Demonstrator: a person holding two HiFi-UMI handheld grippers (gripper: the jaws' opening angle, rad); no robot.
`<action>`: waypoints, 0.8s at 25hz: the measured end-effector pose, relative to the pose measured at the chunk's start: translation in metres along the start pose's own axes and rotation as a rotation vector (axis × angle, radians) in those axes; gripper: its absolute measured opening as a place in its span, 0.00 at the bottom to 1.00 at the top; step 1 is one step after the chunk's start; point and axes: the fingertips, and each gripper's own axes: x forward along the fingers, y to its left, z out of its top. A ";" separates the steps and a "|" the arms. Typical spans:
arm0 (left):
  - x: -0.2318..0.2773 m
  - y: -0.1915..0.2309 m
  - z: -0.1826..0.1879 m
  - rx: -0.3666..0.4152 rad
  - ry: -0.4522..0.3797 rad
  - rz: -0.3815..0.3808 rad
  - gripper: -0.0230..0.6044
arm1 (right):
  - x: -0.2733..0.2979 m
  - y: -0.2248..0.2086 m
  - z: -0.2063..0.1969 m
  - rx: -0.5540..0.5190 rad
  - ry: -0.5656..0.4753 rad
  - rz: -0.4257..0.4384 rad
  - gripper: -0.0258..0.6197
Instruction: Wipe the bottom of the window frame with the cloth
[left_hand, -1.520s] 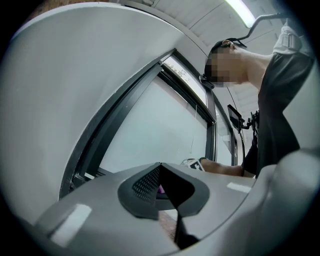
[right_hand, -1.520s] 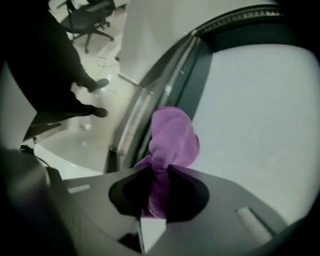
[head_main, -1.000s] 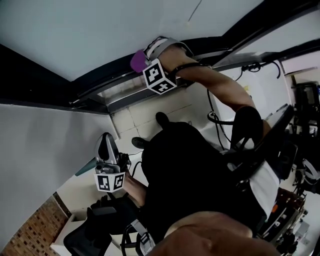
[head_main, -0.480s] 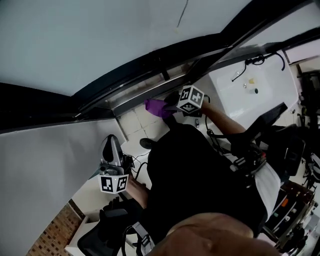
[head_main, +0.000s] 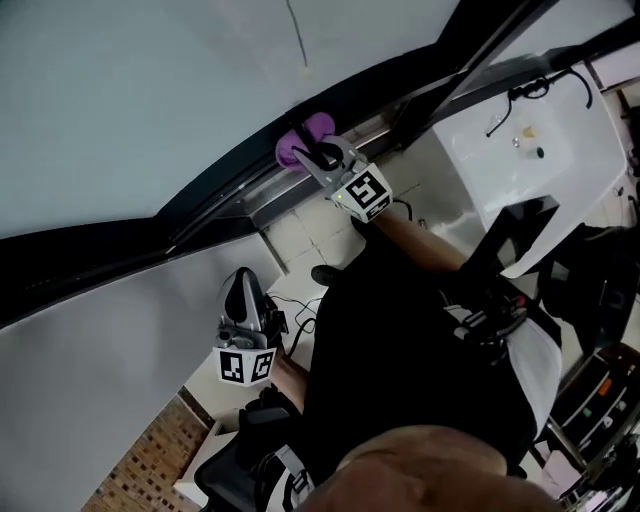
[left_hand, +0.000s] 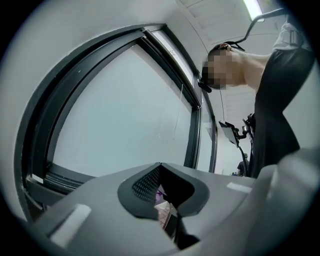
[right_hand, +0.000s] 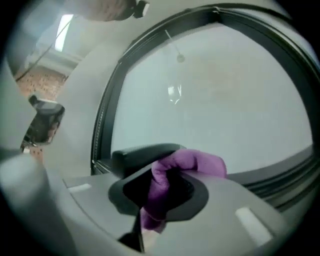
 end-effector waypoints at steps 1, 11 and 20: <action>-0.001 -0.003 0.002 0.002 0.000 0.000 0.04 | 0.005 0.000 0.002 -0.034 0.008 -0.006 0.14; -0.004 0.004 0.003 0.008 0.015 0.006 0.04 | -0.065 0.050 0.012 -0.192 0.013 0.239 0.14; 0.005 0.000 0.000 0.001 0.022 -0.025 0.04 | -0.062 -0.035 0.081 0.085 -0.104 0.034 0.14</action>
